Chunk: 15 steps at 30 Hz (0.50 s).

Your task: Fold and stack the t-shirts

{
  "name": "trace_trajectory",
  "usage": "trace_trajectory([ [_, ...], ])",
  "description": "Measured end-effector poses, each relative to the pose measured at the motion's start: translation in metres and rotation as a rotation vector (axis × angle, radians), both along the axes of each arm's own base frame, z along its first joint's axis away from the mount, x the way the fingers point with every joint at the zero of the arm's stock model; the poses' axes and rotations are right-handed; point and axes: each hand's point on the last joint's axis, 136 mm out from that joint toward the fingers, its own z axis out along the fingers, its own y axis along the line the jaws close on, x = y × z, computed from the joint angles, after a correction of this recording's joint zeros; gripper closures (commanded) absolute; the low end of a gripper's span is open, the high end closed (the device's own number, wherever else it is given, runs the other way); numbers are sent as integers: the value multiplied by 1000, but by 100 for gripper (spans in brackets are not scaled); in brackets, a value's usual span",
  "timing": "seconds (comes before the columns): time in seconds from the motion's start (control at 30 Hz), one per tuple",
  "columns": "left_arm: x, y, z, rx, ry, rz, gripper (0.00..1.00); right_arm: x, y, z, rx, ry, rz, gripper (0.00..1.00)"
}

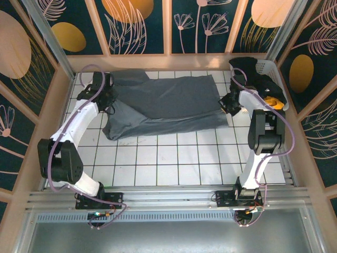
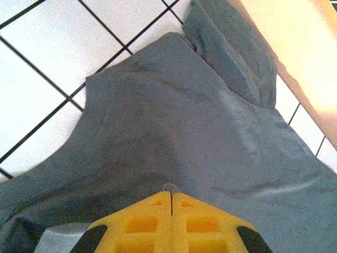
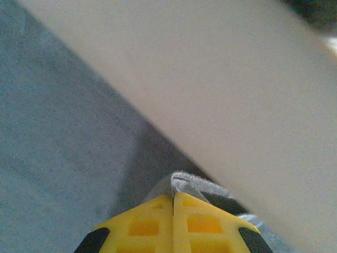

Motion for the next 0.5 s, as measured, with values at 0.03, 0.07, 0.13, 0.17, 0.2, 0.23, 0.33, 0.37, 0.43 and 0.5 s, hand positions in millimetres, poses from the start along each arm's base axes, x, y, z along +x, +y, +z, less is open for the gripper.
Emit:
trace_trajectory([
  [0.03, 3, 0, -1, 4, 1, -4, 100, 0, 0, -1, 0, 2, 0, 100],
  [0.07, 6, 0, -3, 8, 2, -8, 100, 1, 0, -2, 0, 3, 1, 100],
  [0.13, 12, 0, -6, 14, 4, -16, 100, 3, 1, -4, 0, 7, 3, 100],
  [0.17, 14, 0, -8, 16, 8, -20, 100, 4, 2, -6, -1, 10, 4, 100],
  [0.2, 17, 0, -11, 20, 13, -24, 100, 5, 2, -7, -1, 12, 5, 100],
  [0.23, 19, -1, -13, 20, 16, -30, 100, 6, 3, -8, -2, 14, 6, 100],
  [0.33, 28, -4, -20, 27, 29, -50, 100, 10, 3, -7, -5, 8, 7, 100],
  [0.37, 31, -4, -22, 30, 32, -55, 100, 11, 4, -7, -4, 6, 7, 100],
  [0.43, 38, -5, -27, 39, 38, -66, 100, 14, 4, -7, -5, 3, 9, 100],
  [0.5, 44, -6, -31, 44, 38, -77, 100, 16, 5, -8, -9, 3, 10, 100],
])
